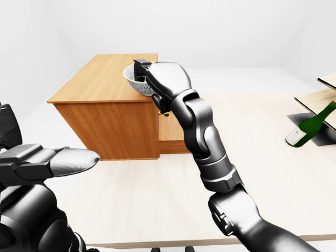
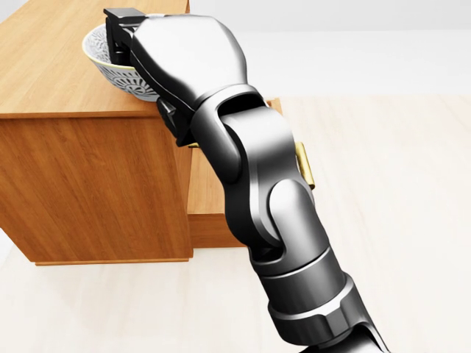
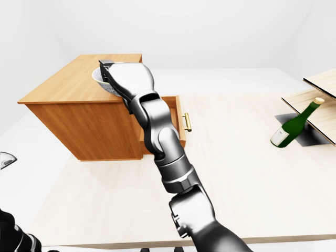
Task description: Put the bowl on top of the cabinet.
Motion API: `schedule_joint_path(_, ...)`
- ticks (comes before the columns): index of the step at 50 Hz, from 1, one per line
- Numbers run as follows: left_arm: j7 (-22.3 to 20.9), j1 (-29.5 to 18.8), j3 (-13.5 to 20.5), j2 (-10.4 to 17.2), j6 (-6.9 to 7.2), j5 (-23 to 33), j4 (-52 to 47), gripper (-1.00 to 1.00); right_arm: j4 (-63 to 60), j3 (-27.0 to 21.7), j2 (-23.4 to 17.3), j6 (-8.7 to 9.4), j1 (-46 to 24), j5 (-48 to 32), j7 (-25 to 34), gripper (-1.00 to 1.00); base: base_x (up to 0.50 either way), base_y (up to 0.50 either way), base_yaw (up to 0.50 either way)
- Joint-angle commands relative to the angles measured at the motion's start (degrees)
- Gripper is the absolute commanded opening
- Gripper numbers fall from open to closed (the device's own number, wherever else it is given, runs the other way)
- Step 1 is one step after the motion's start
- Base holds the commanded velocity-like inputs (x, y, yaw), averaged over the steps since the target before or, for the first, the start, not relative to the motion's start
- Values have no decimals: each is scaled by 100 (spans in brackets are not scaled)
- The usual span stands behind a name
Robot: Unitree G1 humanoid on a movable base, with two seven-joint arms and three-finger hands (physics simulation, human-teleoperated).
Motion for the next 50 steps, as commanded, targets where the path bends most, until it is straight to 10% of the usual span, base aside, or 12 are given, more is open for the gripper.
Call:
schedule_joint_path(1,230,-149,367,304,0,-476,96,100,85,31,117,0,22,121,-208,-100,0,0,0)
schedule_joint_path(50,1100,-140,952,1233,0,-1776,560,100,636,152,508,0,-274,72,-487,-100,0,0,0)
